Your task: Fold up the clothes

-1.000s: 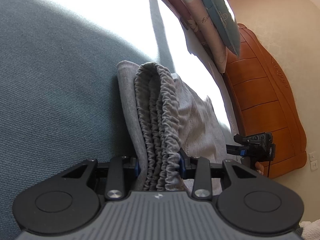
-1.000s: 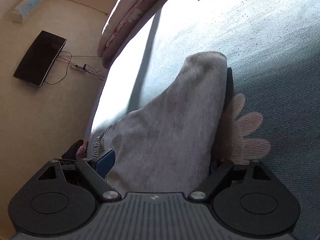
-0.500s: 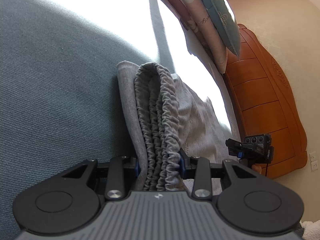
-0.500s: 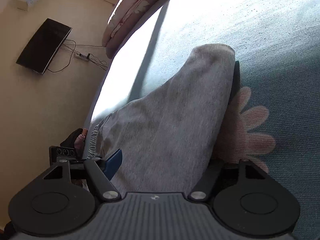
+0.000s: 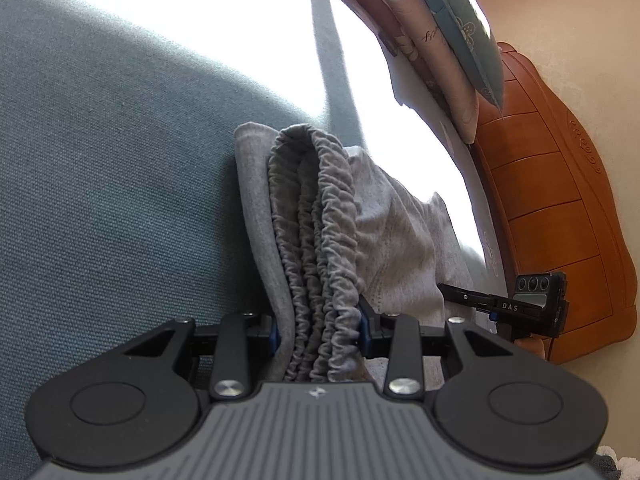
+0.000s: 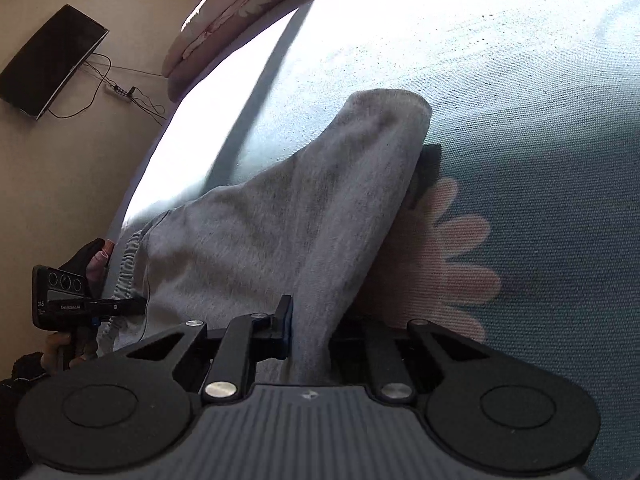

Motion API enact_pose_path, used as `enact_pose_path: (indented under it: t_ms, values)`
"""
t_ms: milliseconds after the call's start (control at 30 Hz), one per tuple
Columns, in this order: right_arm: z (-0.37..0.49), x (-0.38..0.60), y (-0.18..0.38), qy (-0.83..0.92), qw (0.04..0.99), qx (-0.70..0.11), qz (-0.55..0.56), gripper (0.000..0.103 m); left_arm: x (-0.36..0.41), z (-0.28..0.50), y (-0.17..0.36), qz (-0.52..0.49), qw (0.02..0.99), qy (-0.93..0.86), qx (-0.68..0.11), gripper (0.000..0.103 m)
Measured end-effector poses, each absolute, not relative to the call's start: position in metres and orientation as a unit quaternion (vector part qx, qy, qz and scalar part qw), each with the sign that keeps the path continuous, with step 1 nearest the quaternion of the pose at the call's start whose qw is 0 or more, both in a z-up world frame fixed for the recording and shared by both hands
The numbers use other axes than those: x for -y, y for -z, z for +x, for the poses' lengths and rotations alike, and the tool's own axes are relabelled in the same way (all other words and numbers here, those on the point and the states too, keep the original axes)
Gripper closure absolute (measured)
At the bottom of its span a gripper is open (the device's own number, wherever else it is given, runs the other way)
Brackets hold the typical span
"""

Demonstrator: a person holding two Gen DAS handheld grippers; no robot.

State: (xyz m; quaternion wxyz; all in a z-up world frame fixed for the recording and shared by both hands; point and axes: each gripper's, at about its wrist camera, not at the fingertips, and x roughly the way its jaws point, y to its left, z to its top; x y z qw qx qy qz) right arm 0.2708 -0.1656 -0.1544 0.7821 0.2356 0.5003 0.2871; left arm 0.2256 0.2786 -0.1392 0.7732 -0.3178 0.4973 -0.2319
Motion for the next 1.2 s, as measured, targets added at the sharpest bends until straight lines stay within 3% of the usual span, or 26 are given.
enact_pose_path:
  t_ms: [600,1200]
  values:
    - [0.254,0.124,0.133,-0.239,0.837,-0.481,0.108,0.089,-0.253,0.230,0.125,-0.271,0.792,0.197,-0.511,0.067]
    - [0.248,0.123,0.133,-0.227,0.846,-0.470,0.106,0.089,-0.239,0.232,0.122,-0.251,0.800,0.171,-0.516,0.066]
